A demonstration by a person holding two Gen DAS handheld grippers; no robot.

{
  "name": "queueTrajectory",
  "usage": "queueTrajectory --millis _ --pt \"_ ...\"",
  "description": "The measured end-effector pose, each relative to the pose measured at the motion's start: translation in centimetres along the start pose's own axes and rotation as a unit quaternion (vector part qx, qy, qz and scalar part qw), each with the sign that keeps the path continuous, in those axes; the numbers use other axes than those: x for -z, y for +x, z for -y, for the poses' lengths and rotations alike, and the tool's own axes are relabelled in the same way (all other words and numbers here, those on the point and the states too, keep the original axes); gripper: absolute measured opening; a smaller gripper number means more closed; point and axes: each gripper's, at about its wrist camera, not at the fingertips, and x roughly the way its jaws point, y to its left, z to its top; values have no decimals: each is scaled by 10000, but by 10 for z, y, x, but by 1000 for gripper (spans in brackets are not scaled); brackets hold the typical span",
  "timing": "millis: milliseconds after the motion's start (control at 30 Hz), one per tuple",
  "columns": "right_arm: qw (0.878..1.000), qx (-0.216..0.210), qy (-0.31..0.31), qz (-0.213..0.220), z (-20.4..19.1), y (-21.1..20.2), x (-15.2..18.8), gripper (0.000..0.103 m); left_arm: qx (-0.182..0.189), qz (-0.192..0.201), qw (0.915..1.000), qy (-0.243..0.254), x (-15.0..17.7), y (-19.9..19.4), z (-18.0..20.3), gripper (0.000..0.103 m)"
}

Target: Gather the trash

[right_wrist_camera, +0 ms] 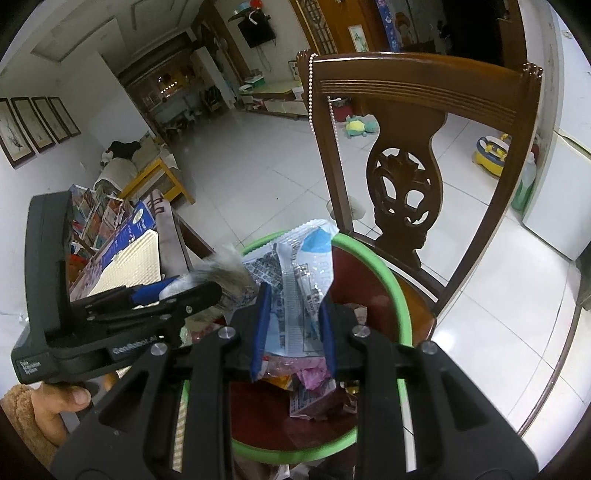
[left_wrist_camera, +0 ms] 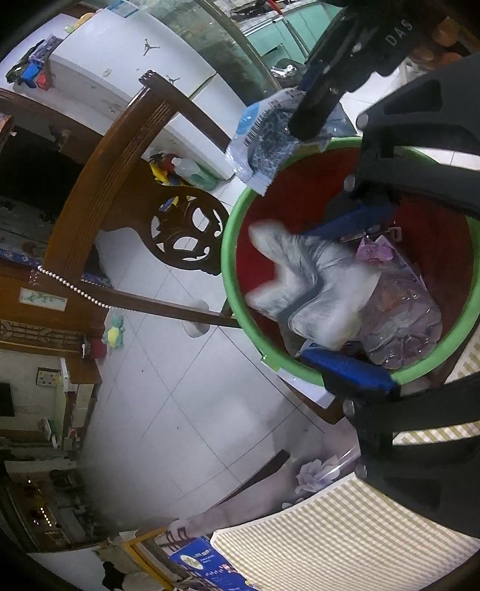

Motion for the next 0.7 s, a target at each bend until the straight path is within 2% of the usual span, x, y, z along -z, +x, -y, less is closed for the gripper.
queueTrajectory --millis 167,233,300,367,433,467,533,700 --pt "10000 16 11 -97 -1 11 -1 27 -25 80 10000 -31 -3 -4 -9 74" --pt "9999 9 -17 -155 -4 14 0 27 -69 122 9999 -76 -4 -7 -14 84" --pt "9998 4 -59 -189 -9 18 0 27 -151 191 9996 -124 -4 -10 -20 90" --pt "9997 23 -93 -210 -15 21 0 33 -222 248 9993 -187 -3 -15 -28 91" --pt "9997 37 -99 -212 -19 24 1 49 -263 252 9990 -258 -2 -20 -37 92" --pt "9997 38 -100 -218 -23 26 1 52 -285 260 9988 -288 0 -22 -41 92" --pt "9997 53 -79 -234 -30 28 3 65 -356 297 9983 -353 5 -30 -52 92" --pt "9996 40 -85 -254 -54 33 12 77 -469 393 9969 -492 18 -51 -78 92"
